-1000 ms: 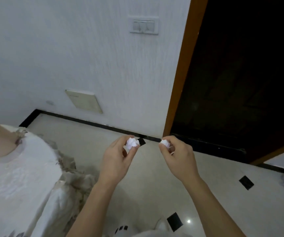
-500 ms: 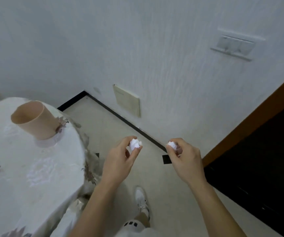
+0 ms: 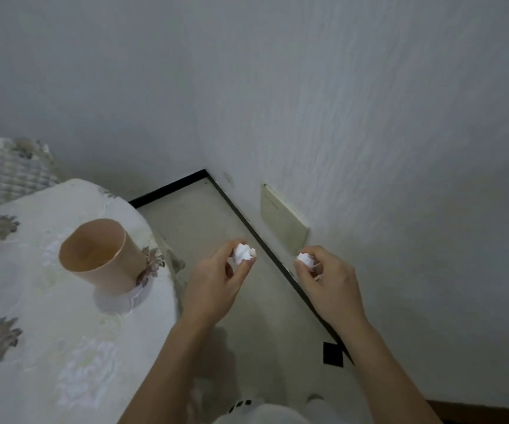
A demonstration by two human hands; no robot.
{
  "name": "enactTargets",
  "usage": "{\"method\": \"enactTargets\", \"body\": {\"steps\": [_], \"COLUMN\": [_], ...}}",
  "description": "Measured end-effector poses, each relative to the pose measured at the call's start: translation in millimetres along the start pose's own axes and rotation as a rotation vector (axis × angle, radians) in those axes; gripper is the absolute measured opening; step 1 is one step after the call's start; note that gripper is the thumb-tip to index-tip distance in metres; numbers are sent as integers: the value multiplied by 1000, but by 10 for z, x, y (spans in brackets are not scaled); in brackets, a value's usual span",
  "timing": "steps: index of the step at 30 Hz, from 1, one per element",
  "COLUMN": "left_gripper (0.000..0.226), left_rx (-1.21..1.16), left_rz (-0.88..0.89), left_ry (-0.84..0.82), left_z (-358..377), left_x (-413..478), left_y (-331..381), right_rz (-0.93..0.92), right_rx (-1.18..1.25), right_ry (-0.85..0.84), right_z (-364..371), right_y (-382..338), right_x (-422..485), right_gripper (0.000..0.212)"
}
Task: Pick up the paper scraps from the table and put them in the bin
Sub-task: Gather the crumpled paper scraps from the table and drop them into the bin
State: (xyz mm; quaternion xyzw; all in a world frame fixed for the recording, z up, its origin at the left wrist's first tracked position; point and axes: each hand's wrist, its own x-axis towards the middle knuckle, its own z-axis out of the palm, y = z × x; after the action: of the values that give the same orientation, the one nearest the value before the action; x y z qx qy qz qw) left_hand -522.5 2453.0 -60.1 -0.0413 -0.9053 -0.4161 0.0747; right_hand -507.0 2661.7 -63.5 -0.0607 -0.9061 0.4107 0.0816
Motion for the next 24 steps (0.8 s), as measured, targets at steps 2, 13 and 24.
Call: {"method": "enactTargets", "body": {"steps": [2,13,24], "left_gripper": [25,22,23], "left_rx": [-5,100,218], "left_rz": [-21,-198,-569], "left_ry": [31,266,653], "left_z": [-37,-333,-839], "left_x": [205,1674,2347], "left_y": [-81,-615,-1014], "right_rz": [-42,-305,-655], "right_rx": [-8,21,48], "right_ry": [-40,-313,-722], "right_z": [135,1140,2459], "right_y": [-69,-563,-1617], "right_x": [275,2317,3768], "right_gripper": [5,5,16]}}
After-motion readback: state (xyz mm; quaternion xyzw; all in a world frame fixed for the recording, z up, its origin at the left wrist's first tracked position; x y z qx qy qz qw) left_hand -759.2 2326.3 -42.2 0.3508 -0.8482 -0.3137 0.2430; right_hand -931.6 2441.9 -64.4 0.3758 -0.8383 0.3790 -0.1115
